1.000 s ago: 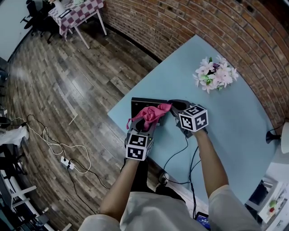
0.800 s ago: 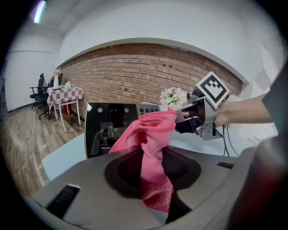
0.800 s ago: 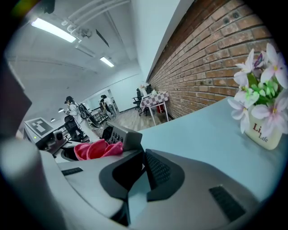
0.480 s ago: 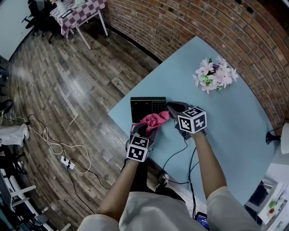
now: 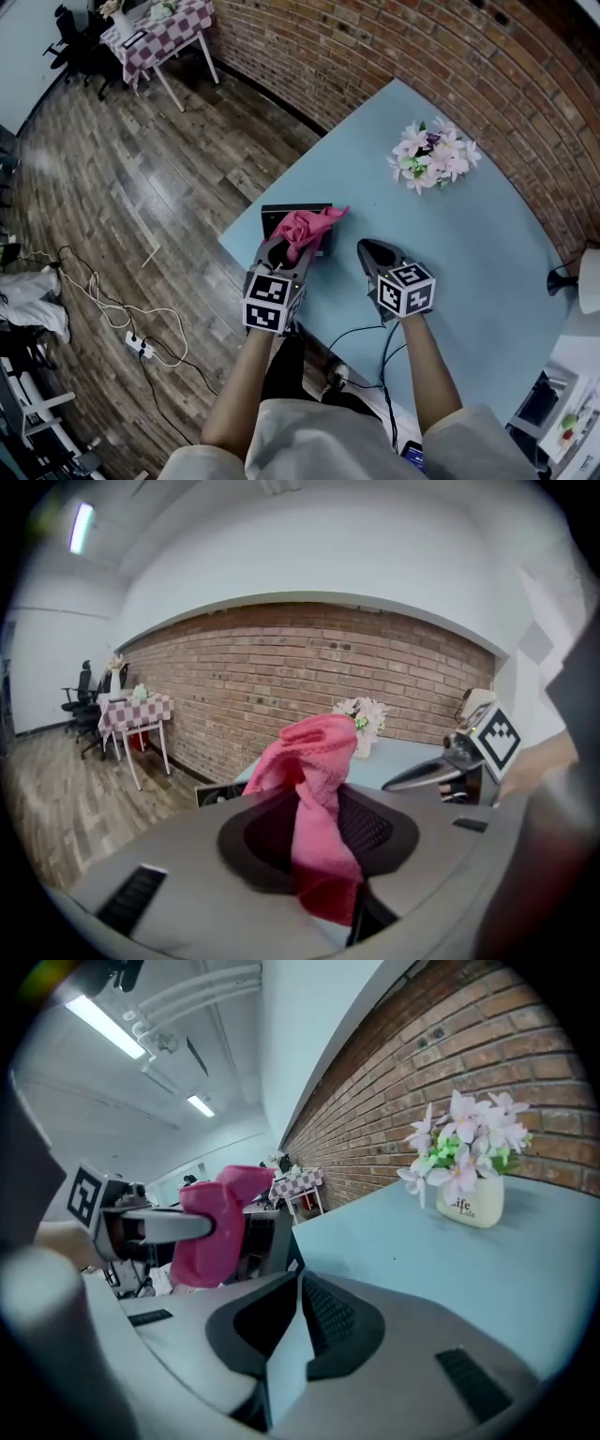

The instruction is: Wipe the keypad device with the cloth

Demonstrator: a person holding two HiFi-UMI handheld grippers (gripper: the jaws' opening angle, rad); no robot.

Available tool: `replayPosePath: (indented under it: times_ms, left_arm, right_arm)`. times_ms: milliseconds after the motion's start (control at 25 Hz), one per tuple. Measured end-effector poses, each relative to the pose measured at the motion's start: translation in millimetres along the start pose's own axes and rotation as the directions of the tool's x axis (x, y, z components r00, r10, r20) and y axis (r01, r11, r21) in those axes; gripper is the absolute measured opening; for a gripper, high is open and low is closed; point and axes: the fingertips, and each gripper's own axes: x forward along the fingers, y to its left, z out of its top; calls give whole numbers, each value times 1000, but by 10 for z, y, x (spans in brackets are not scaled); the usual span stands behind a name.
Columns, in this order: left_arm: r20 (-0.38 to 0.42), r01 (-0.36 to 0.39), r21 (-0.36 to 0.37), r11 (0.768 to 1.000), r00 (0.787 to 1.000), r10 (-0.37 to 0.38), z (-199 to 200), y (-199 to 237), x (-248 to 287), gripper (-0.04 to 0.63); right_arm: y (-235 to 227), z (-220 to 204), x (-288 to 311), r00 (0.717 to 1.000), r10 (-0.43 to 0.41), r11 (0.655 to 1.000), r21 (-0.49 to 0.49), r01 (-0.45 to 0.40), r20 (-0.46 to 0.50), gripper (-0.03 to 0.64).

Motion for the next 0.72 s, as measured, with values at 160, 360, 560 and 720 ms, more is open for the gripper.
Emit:
replayPosePath:
  times_ms: [160, 360, 560, 720]
  left_arm:
    - [-3, -5, 94, 996, 1000, 5, 273, 6, 138, 146]
    - [-81, 30, 202, 979, 997, -14, 282, -77, 420, 146]
    - [-110, 50, 229, 972, 994, -25, 211, -129, 553, 147]
    - [-118, 57, 240, 969, 993, -29, 192, -162, 561, 147]
  right_arm:
    - [85, 21, -192, 1000, -8, 1000, -5, 8, 24, 9]
    - [145, 106, -389, 998, -11, 1000, 2, 11, 58, 9]
    - [178, 151, -567, 994, 6, 1000, 20, -8, 111, 9]
    - [78, 190, -652, 989, -9, 999, 40, 4, 145, 9]
